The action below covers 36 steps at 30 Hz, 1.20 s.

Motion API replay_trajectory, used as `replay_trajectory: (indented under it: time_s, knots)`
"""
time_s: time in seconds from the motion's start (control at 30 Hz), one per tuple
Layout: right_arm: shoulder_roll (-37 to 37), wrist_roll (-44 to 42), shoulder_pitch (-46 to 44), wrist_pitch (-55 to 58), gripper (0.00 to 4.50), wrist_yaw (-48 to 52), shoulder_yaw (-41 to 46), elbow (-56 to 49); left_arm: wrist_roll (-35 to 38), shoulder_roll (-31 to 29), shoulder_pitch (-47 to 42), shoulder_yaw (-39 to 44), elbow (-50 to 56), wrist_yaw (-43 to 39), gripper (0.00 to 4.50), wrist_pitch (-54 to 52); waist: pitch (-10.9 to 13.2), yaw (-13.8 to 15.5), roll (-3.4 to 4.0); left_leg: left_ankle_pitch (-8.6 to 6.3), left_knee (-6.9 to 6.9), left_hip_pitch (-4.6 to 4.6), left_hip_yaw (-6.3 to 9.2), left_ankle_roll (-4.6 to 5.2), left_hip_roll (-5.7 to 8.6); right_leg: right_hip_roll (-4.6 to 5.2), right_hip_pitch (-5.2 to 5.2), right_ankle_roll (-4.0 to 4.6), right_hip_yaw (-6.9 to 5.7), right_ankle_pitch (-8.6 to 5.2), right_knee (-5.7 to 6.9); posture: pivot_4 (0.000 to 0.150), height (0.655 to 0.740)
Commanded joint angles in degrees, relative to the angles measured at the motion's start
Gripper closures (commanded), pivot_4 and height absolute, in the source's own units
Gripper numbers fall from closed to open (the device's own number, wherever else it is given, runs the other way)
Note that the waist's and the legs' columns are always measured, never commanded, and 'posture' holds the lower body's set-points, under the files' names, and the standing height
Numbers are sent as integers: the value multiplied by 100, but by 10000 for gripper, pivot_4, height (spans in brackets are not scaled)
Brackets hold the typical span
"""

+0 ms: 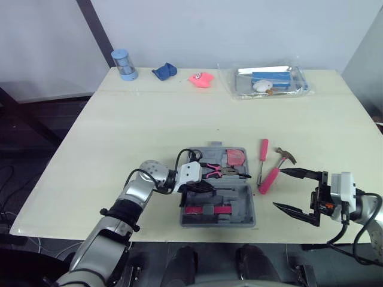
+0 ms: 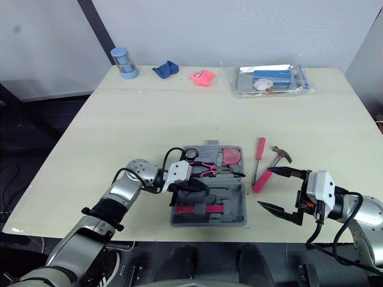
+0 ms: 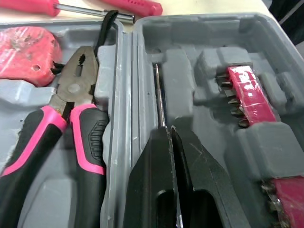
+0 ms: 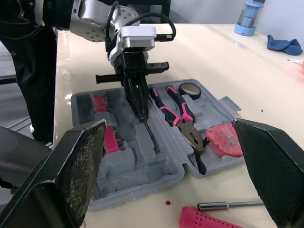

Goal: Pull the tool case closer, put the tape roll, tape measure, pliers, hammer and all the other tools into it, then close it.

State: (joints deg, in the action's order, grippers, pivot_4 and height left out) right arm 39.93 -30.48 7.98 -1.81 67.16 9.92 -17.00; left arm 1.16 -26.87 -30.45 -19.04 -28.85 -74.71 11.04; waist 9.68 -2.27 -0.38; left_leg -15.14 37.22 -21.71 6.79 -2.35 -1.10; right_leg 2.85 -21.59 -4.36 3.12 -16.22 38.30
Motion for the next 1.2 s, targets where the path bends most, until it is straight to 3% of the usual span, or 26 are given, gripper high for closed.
replay_trajectory:
  time_s: [0.03,0.3,0.5,0.6,0.77,0.87,0.9,1.13,1.2]
  knots:
    - [17,-24,-40,-112,0,39,61,-73,-296,-75,210,-177,-130,125,43185,-53,-3,0,3,0,1,2,0,0,0,0,2,0,0,0,1,1500,7400]
    - [-1,-104,-85,-59,0,5,114,-40,28,21,257,39,17,215,43185,-200,-9,-1,12,0,5,7,-1,0,0,0,3,0,2,0,12,1500,7400]
    - [-240,-248,19,90,0,-393,311,42,1465,-65,560,1069,1297,214,43185,-1136,-5,-1,10,0,6,0,2,0,0,0,-4,0,1,0,15,1500,7400]
    - [-400,-239,172,136,0,-753,539,208,2024,-361,911,1787,2078,621,43185,-1862,-5,-9,10,0,7,0,1,0,0,1,-3,0,1,0,16,1500,7400]
    - [-516,-127,426,97,0,-1081,891,522,2347,-693,1584,2612,2626,1211,43185,-2259,-4,-8,16,0,3,4,0,0,-3,0,-7,1,3,-1,21,1500,7400]
    - [-642,-25,806,-61,0,-1281,1219,819,2322,-972,2329,3309,2609,1543,36065,-2162,-3,-7,17,-1,-1,8,-4,1,-2,1,-5,2,7,-2,19,1500,7400]
    - [-695,-9,936,-94,0,-1332,1311,860,2393,-1024,2564,3507,2657,1606,30266,-2201,-3,-6,16,-1,-6,5,-3,1,-2,1,-8,3,5,-2,17,1500,7400]
    - [-1096,-32,1766,-138,0,-1762,1775,831,2542,-1011,3799,4435,2835,1989,2433,-2081,-3,14,18,-1,-7,8,-9,1,-3,4,-4,2,10,-2,10,1500,7400]
    - [-1188,5,1971,-229,0,-1795,1894,889,2582,-960,4032,4566,2894,2072,509,-2070,-3,14,18,-1,-9,8,-9,0,-3,3,-4,3,10,-3,9,1500,7400]
